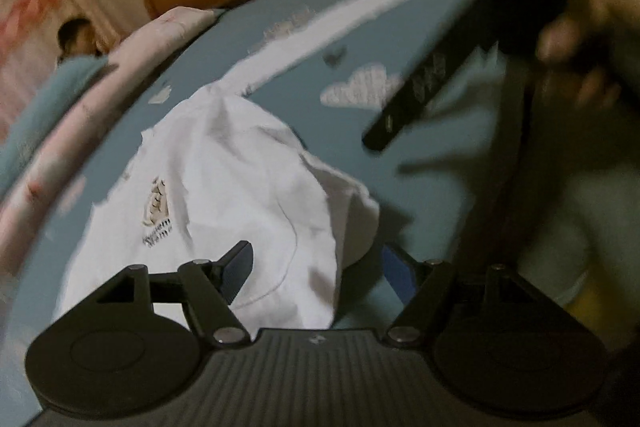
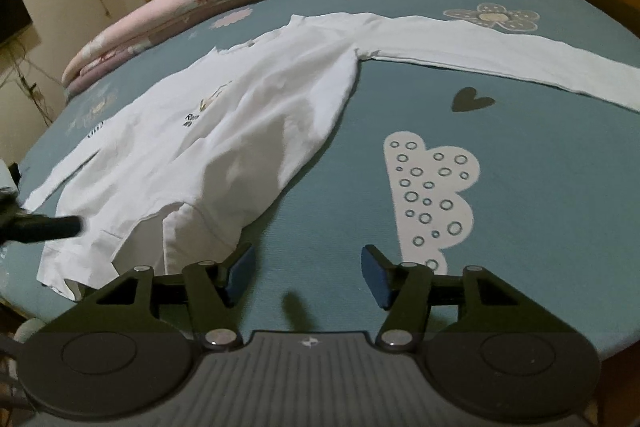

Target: Fold clothes

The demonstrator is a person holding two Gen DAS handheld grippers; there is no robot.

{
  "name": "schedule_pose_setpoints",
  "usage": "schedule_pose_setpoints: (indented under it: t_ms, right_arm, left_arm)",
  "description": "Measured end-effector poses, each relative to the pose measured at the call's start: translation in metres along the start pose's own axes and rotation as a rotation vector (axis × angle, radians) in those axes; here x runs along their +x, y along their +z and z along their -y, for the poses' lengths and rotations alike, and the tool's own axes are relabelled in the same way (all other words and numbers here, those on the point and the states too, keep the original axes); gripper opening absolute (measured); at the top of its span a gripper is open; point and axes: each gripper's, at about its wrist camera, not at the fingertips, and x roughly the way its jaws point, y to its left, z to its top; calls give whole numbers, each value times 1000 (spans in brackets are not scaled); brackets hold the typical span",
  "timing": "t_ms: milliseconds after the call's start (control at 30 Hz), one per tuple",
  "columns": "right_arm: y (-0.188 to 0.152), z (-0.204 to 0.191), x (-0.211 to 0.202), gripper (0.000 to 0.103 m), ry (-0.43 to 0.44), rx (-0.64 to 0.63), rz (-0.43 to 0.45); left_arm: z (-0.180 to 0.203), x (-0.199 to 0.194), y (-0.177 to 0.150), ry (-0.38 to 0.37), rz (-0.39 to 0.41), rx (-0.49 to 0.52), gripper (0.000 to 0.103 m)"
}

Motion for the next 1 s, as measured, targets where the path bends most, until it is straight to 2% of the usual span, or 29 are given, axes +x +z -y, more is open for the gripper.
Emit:
schedule_pose_setpoints:
  t_ms: [67,133,233,467,567,633,800,900,1000]
  right_arm:
    - [-1,3,-3,64,9,3,2]
    - [-3,6,-6,65,21,9,8]
    - [-5,9,-7,67,46,22,8]
    - [-12,1,9,68,103,15,-37]
    - [-12,-6,13,68,138,24,-39]
    - [-12,-9,16,68,163,34,-41]
    - [-11,-17,22,68,220,55,-53]
    - [-7,-21,26,68,261,68,-48]
    - [3,-26,37,68,297,91,-43]
  left_arm:
    - [12,16,1,66,-23,62,72]
    - [12,24,3,157,-28,71,73]
    - [-11,21,4,202,-13,-35,74]
    - [-82,5,-6,185,3,-411,74]
    - [-108,17,-20,224,-44,-505,74]
    - [-124,32,-35,255,-107,-572,74]
    - [-151,60,-78,238,-207,-749,74]
    - [-160,66,-91,190,-187,-824,77]
    - [-161,67,-92,183,-175,-810,79]
